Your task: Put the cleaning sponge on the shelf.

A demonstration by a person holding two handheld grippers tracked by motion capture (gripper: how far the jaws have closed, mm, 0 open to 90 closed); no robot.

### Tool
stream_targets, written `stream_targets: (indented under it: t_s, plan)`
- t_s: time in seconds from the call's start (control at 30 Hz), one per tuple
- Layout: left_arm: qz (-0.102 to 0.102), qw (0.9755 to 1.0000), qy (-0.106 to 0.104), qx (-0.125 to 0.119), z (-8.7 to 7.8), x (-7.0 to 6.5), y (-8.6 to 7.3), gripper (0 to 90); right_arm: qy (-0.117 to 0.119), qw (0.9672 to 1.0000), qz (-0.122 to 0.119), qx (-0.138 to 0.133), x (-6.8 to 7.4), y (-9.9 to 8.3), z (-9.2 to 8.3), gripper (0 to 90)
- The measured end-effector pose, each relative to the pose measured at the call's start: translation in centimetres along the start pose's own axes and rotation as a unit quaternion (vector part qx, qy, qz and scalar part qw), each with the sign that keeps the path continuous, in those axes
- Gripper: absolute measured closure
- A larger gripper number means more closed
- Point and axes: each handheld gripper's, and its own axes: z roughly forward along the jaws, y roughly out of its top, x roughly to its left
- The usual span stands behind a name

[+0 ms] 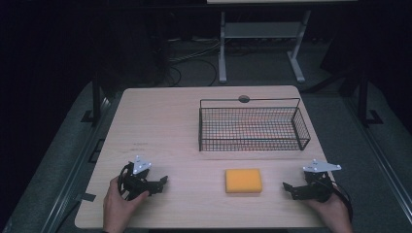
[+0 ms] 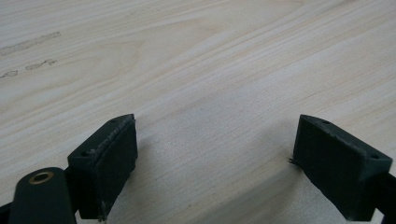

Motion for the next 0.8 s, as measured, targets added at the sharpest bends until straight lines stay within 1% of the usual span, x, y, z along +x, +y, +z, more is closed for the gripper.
stream_targets:
  t_s: [0.27,0.3,0.37,0.4,0.43,0.5,0.53,0.67,0.73,0.77,0.8]
  plan:
    - [0.000,1.0000,0.000,0.000,0.0,0.0,0.0,12.9,0.003,1.0000,-0.003,0.002,-0.1,0.0,0.0,1.7]
    - [0.000,1.0000,0.000,0.000,0.0,0.0,0.0,12.9,0.002,1.0000,-0.005,0.005,-0.2,0.1,-0.2,7.2]
    - [0.000,1.0000,0.000,0.000,0.0,0.0,0.0,12.9,0.003,1.0000,-0.004,0.005,-0.2,0.2,-0.4,13.9]
    - [-0.001,1.0000,0.000,0.000,0.0,0.0,0.0,12.9,0.003,1.0000,-0.004,0.005,-0.2,0.2,-0.5,15.2]
    - [0.000,1.0000,0.000,0.000,0.0,0.0,0.0,12.9,0.004,0.9999,-0.004,0.012,-0.1,0.4,-0.6,16.8]
    - [-0.001,1.0000,0.000,0.000,0.0,0.0,0.0,12.9,0.003,0.9999,-0.008,0.013,0.1,0.5,-0.7,23.7]
    - [-0.001,1.0000,0.000,0.000,0.0,0.0,0.0,12.9,0.001,0.9999,-0.011,0.009,0.2,0.6,-0.9,26.5]
    - [0.000,1.0000,0.000,0.000,0.0,0.0,0.0,12.9,0.008,0.9999,-0.012,-0.002,0.6,0.9,-1.8,42.9]
    - [0.000,1.0000,0.000,0.000,0.0,0.0,0.0,12.9,0.014,0.9999,-0.007,-0.005,0.6,0.9,-2.0,50.6]
    - [0.000,1.0000,0.000,0.000,0.0,0.0,0.0,12.9,0.021,0.9998,-0.005,-0.006,0.5,0.9,-2.1,56.1]
    - [0.000,1.0000,0.000,0.000,0.0,0.0,0.0,12.9,0.027,0.9996,-0.004,-0.006,0.5,1.0,-2.2,59.3]
